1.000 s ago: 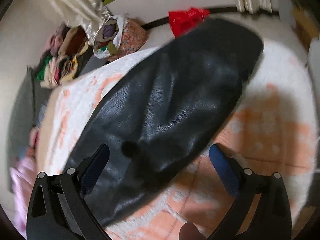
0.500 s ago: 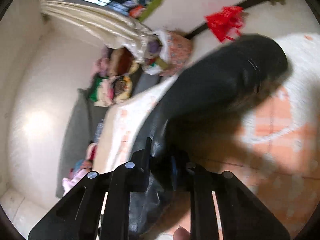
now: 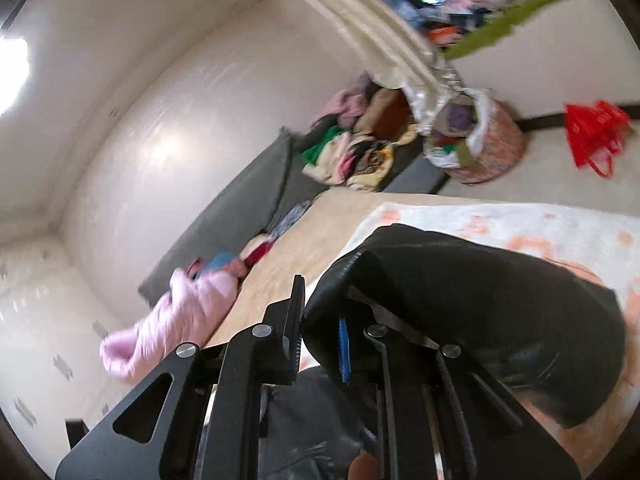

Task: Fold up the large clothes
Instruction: 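Lift the sleeve with the right tool and fold it across the jacket body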

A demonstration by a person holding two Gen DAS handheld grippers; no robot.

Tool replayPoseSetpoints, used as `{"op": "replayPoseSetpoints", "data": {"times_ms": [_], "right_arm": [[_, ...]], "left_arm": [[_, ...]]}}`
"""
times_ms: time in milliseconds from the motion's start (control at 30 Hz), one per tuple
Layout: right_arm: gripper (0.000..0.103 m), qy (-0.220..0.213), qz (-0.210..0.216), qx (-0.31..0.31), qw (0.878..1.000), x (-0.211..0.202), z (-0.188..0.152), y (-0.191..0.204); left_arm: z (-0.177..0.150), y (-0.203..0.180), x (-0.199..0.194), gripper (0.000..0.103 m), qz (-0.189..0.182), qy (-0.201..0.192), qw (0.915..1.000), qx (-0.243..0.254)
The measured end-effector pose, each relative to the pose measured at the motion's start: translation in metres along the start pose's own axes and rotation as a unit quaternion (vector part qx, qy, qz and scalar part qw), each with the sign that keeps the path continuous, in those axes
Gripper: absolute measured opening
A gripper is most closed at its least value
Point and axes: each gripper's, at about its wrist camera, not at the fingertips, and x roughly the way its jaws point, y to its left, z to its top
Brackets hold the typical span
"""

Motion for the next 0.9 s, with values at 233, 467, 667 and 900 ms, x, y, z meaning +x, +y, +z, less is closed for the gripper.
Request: {"op": "replayPoseSetpoints", "data": {"times_ms": [233,467,667,900], "right_arm": [[0.013,0.052,0.047,-0.121,0.99,0.02,-0.022,0.089],[0.013,0.151,0.105,-0.245,0.952,0.051,-0.104,0.175],[0.013,0.232,0.118,-0.284,0.923,0.068,-0.189,0.21],[0.025,0.314,0.099,-0.285,0.9,0.082,-0.253,0.217]], "left_arm": [[0.01,0.034,-0.019,0.094,-0.011,-0.016,0.9995,-0.025],[0.013,0.073,-0.039,0.094,-0.031,-0.033,0.9976,-0.052],[0.005,0.099,-0.035,0.094,-0.023,-0.023,0.9978,-0.057],[-0.02,0.12,-0.015,0.094,-0.044,-0.003,0.9969,-0.065]]}}
